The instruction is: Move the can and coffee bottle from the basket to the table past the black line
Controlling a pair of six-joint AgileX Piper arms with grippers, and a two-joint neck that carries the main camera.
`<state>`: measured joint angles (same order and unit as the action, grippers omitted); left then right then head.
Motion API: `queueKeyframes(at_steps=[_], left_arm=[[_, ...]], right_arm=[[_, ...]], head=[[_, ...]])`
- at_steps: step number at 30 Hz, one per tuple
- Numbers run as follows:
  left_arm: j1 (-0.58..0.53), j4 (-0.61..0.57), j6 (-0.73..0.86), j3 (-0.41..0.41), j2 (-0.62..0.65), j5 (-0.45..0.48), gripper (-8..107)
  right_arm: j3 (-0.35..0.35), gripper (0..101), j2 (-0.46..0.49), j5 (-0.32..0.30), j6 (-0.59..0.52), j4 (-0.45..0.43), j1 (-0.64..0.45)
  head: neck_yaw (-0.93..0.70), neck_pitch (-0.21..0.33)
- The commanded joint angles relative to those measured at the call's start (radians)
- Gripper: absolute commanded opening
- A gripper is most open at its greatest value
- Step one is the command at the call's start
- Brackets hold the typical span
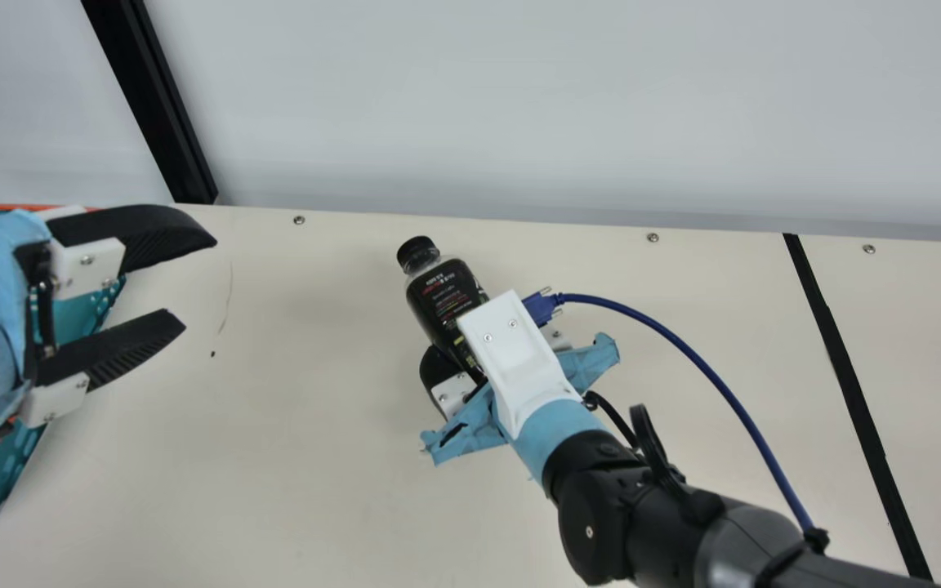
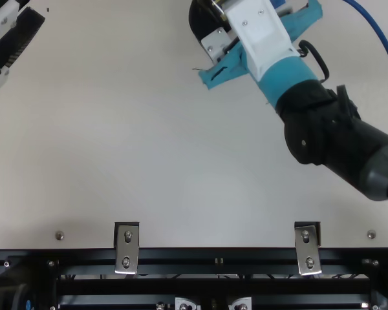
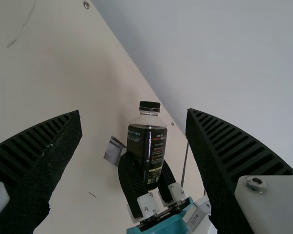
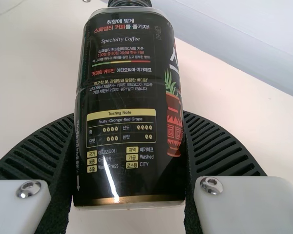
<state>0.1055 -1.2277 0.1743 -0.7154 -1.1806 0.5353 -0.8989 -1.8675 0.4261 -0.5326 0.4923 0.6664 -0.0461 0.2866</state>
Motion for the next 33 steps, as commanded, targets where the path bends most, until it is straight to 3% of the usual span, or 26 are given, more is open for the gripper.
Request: queueKeyframes(at_steps=[1, 10, 23, 33], left_arm=[[0.000, 0.000, 0.000, 0.000, 0.000, 0.000, 90], [0.000, 0.000, 0.000, 0.000, 0.000, 0.000, 90], [0.000, 0.000, 0.000, 0.000, 0.000, 0.000, 90], [0.000, 0.000, 0.000, 0.000, 0.000, 0.000, 90]], right_arm=[[-0.008, 0, -0.007, -0.002, 0.005, -0.002, -0.002], [-0.009, 0, -0.007, 0.010, -0.063, 0.074, -0.042], [0.095, 0, 0.092, 0.036, -0.225, 0.250, -0.156], [0.222, 0, 0.218, 0.024, -0.212, 0.218, -0.322]], head=[[-0.007, 0.000], [-0.007, 0.000], [0.077, -0.007], [0.234, -0.011]])
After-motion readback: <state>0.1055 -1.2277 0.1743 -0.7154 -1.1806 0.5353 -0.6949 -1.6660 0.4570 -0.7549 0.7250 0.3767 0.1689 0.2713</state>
